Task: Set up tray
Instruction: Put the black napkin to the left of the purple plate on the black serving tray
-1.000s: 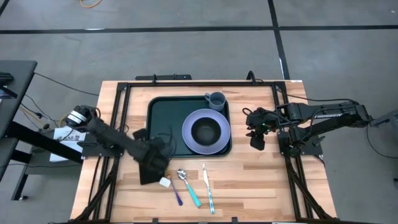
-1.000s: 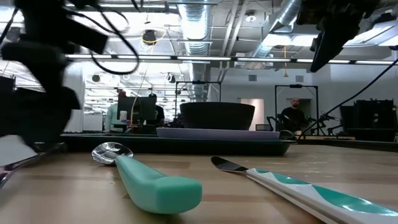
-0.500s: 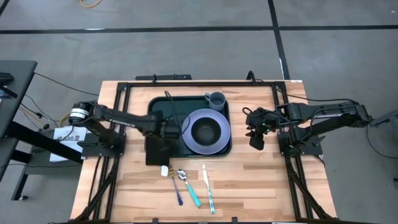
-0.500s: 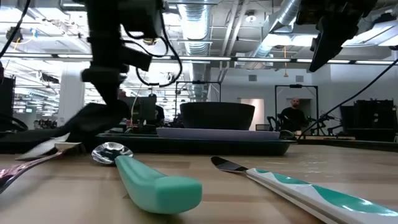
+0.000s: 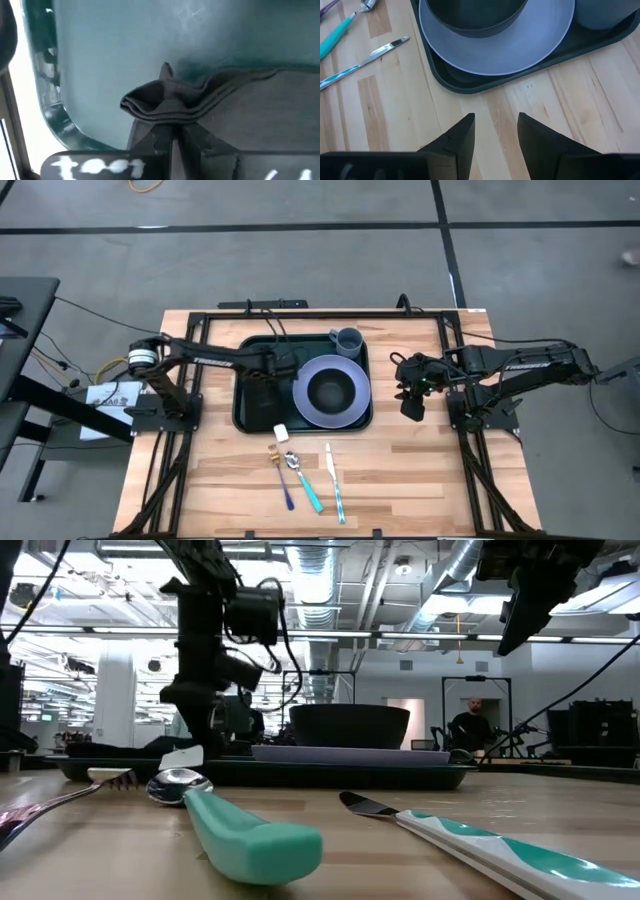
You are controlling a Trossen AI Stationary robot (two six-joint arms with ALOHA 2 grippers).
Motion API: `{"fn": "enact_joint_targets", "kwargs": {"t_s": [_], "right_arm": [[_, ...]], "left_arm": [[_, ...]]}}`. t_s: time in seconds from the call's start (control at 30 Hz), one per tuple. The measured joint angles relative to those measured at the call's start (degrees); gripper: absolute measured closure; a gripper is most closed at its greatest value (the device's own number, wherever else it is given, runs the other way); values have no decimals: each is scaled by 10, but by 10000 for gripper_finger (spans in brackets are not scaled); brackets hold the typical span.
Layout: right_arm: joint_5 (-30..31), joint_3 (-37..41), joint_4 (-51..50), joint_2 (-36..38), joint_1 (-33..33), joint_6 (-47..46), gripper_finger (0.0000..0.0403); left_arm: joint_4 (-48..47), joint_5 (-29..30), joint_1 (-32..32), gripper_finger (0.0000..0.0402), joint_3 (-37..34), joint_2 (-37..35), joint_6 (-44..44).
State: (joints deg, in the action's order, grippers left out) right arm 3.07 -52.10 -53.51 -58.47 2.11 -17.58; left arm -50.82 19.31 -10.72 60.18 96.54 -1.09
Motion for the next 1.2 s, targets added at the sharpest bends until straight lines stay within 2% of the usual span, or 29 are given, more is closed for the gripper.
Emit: {"fn": "enact_joint_targets", "kwargs": {"t_s": [0.23,0.37,0.5,0.73,1.2], "right_arm": [[0,0,0,0,0,0,265],[0,0,0,0,0,0,265],[1,0,0,0,0,0,265],[2,0,0,0,0,0,265],[16,0,0,0,0,0,265]], "left_arm": [[27,6,-17,401,-1,39,-53],[34,12,-25,401,-1,40,-67],[42,44,-39,401,-1,40,-87],[70,55,-61,401,-1,40,-130],[101,56,-81,391,-1,40,-145]]}}
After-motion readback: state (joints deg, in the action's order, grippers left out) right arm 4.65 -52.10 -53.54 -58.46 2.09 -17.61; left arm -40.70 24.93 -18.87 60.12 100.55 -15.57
